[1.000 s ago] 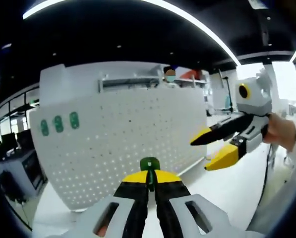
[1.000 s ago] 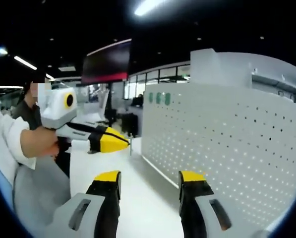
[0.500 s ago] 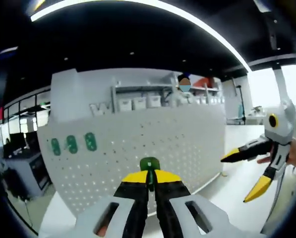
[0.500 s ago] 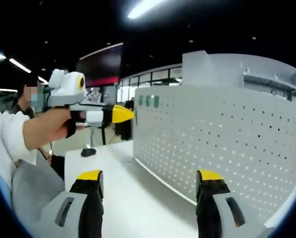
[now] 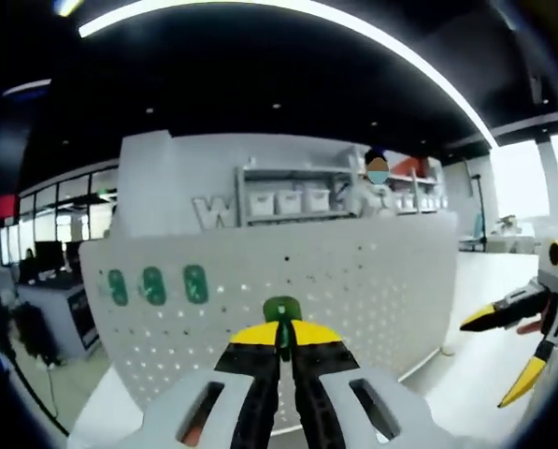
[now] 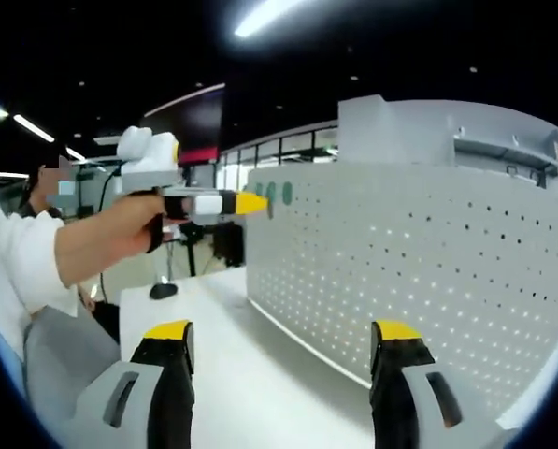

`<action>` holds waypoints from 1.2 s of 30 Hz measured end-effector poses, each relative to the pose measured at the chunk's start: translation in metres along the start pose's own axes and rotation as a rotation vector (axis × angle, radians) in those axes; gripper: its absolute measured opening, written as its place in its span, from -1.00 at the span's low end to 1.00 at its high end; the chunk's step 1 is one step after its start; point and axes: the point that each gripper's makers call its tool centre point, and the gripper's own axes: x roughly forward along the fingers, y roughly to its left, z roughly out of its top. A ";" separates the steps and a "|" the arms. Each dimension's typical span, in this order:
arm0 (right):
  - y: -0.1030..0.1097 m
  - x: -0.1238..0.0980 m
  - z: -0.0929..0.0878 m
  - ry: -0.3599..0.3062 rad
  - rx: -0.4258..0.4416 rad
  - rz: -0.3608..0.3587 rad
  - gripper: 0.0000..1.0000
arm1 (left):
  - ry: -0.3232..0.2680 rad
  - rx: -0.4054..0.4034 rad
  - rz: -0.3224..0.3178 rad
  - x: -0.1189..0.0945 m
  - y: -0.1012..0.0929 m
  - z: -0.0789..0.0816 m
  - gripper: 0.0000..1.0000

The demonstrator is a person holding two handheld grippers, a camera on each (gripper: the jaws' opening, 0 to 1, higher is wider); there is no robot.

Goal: Insert the hook assembly into the mounting plate slot until the hook locks in place.

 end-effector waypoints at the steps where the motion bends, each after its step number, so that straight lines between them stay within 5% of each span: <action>1: -0.001 0.001 -0.001 0.002 0.000 -0.001 0.56 | -0.010 0.004 0.019 0.002 0.003 0.002 -0.93; 15: -0.012 0.004 -0.015 0.050 0.010 -0.023 0.55 | -0.077 0.062 0.083 0.048 0.020 0.027 -0.94; 36: -0.019 0.005 -0.017 0.056 0.015 -0.039 0.54 | -0.057 0.106 0.114 0.070 0.032 0.019 -0.94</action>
